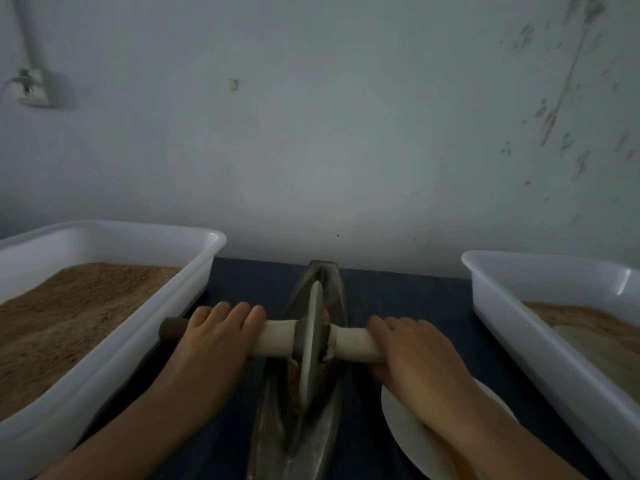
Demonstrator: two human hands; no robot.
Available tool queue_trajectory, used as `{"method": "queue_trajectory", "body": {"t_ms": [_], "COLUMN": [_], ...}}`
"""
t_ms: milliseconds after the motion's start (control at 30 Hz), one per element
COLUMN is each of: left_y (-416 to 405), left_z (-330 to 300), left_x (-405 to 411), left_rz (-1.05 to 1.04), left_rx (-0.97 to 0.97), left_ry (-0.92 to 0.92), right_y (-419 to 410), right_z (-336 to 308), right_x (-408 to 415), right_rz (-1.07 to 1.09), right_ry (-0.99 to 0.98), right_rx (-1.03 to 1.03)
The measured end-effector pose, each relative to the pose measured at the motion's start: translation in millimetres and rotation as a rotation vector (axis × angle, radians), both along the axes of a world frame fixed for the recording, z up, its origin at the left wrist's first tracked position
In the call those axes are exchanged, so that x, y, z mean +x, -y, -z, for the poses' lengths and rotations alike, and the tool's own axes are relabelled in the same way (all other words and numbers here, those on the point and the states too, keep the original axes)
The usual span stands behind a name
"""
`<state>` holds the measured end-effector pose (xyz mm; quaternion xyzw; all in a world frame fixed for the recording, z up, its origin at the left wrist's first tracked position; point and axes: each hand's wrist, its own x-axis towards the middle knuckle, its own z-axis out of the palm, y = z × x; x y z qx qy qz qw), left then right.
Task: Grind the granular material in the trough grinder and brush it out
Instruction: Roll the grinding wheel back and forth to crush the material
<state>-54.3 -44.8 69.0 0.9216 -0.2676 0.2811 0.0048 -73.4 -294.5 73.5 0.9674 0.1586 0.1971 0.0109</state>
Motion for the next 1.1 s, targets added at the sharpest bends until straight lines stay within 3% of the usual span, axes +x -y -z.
{"method": "queue_trajectory", "body": {"t_ms": [467, 900, 1100], "left_y": [27, 11, 7], "left_z": [1, -3, -7], "left_x": [73, 18, 8], "left_rz": [-0.084, -0.053, -0.03], "left_rx": [-0.077, -0.013, 0.039], "left_ry": [0.089, -0.024, 0.006], "right_y": [11, 5, 4], "right_z": [5, 10, 10], "right_x": [71, 23, 7], "right_rz": [0.099, 0.036, 0.015], "right_ry": [0.137, 0.024, 0.001], "right_rx": [-0.037, -0.001, 0.019]}}
